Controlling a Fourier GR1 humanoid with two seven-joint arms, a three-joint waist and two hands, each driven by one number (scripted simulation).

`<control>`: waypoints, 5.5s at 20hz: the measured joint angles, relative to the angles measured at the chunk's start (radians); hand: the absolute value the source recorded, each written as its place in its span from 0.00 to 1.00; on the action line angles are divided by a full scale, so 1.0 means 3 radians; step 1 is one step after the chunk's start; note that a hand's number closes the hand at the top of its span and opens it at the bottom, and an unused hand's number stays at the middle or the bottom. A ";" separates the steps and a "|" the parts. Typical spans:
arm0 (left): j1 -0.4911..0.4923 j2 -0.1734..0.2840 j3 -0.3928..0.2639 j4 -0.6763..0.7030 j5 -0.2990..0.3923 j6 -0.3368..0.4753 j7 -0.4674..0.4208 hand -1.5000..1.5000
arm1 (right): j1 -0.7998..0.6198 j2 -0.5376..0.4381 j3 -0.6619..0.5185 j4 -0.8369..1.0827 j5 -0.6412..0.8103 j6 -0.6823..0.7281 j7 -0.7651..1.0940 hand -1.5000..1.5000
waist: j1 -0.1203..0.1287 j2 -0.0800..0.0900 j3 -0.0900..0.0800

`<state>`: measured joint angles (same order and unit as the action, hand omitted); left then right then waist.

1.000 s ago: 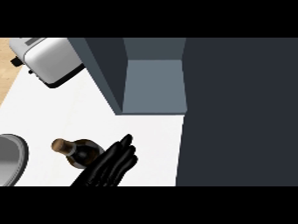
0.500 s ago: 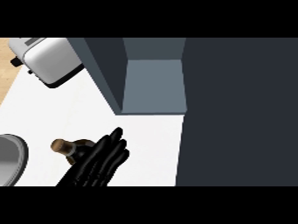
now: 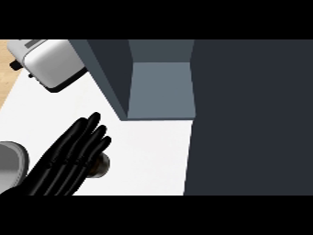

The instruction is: Pick up the wine, place it into the cabinet and close the cabinet

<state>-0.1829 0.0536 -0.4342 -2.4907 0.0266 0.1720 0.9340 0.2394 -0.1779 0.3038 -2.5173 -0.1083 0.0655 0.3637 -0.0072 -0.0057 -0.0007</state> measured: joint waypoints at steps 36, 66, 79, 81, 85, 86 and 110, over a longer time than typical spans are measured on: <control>0.0898 0.0377 0.2104 0.1180 0.1326 -0.1818 -0.1425 0.00 | -0.0261 -0.0014 0.0086 -0.0014 0.0064 -0.0167 0.0200 0.00 | -0.0017 0.0010 -0.0001; 0.0480 0.0342 0.2079 0.3697 0.0118 -0.2244 -0.3304 0.00 | -0.0248 -0.0063 0.0102 -0.0027 0.0071 -0.0185 0.0220 0.00 | -0.0045 0.0014 -0.0001; 0.0505 0.0298 0.1914 0.4449 -0.0283 -0.2228 -0.4063 0.00 | -0.0230 -0.0054 0.0055 -0.0032 0.0047 -0.0162 0.0211 0.00 | -0.0037 0.0011 -0.0001; 0.0496 0.0285 0.1914 0.4567 -0.0285 -0.2247 -0.4151 0.00 | -0.0250 -0.0047 0.0067 -0.0029 0.0048 -0.0163 0.0217 0.00 | -0.0034 0.0011 -0.0001; 0.0470 0.0254 0.1975 0.4793 -0.0234 -0.2258 -0.4306 0.00 | -0.0193 -0.0045 0.0091 -0.0027 0.0050 -0.0151 0.0174 0.00 | -0.0036 0.0011 -0.0001; 0.0425 0.0267 0.2007 0.4887 -0.0208 -0.2282 -0.4346 0.00 | -0.0229 -0.0042 0.0082 -0.0025 0.0050 -0.0164 0.0210 0.00 | -0.0035 0.0012 -0.0001; 0.0104 -0.0043 0.2114 0.5454 0.0181 -0.2403 -0.4383 1.00 | -0.0249 -0.0029 0.0022 -0.0025 0.0032 -0.0135 0.0267 0.00 | -0.0024 0.0007 0.0002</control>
<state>-0.1516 0.0406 0.2001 -0.8545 0.0808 -0.5489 -0.3810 0.1648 -0.1865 0.3103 -2.5248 -0.0988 0.0250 0.4438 -0.0144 -0.0035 -0.0002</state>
